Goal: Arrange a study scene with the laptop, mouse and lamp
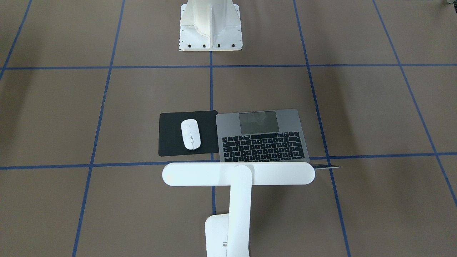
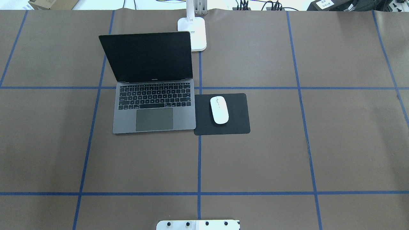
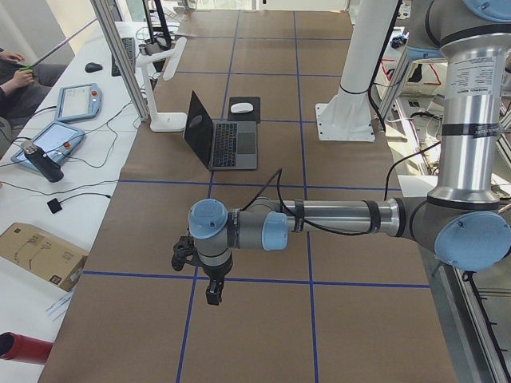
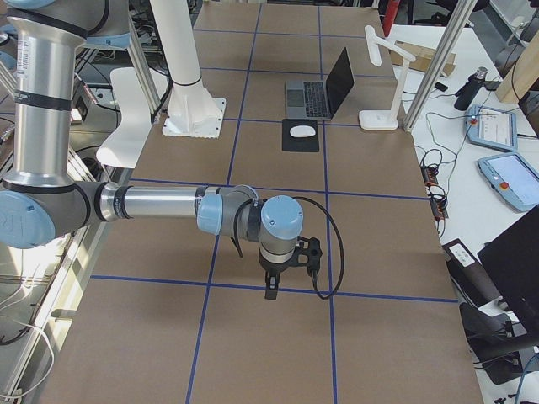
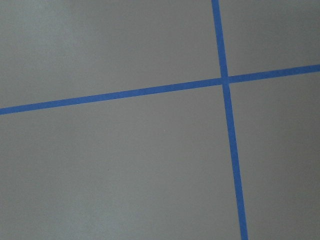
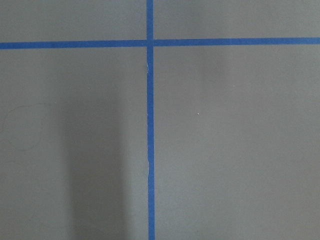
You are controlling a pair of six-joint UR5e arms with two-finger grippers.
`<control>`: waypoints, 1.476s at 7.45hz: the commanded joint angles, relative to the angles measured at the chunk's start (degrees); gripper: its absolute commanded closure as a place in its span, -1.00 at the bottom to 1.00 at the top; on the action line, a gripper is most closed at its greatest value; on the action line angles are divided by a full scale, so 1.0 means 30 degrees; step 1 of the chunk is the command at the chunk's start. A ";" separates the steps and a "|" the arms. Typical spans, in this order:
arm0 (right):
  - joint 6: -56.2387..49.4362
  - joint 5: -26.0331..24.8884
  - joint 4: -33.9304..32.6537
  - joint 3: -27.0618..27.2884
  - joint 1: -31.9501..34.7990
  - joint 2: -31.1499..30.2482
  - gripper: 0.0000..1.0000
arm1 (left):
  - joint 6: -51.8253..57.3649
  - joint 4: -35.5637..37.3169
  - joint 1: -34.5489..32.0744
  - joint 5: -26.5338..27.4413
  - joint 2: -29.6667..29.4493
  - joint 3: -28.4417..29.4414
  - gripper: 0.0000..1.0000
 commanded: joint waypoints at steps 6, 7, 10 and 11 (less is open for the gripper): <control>0.5861 0.0130 0.3531 -0.0339 -0.1377 0.0439 -1.00 | -0.1868 -0.0289 0.0012 -0.0082 -0.0163 0.0003 -1.00; 0.5897 0.0160 0.4038 -0.0372 -0.1378 0.0293 -1.00 | -0.1868 -0.0289 0.0012 -0.0054 -0.0163 0.0003 -1.00; 0.5751 0.0160 0.4072 -0.0373 -0.1378 0.0263 -1.00 | -0.1868 -0.0289 0.0012 -0.0083 -0.0163 0.0032 -1.00; 0.5722 0.0160 0.4101 -0.0343 -0.1378 0.0263 -1.00 | -0.1868 -0.0289 0.0012 -0.0083 -0.0163 0.0033 -1.00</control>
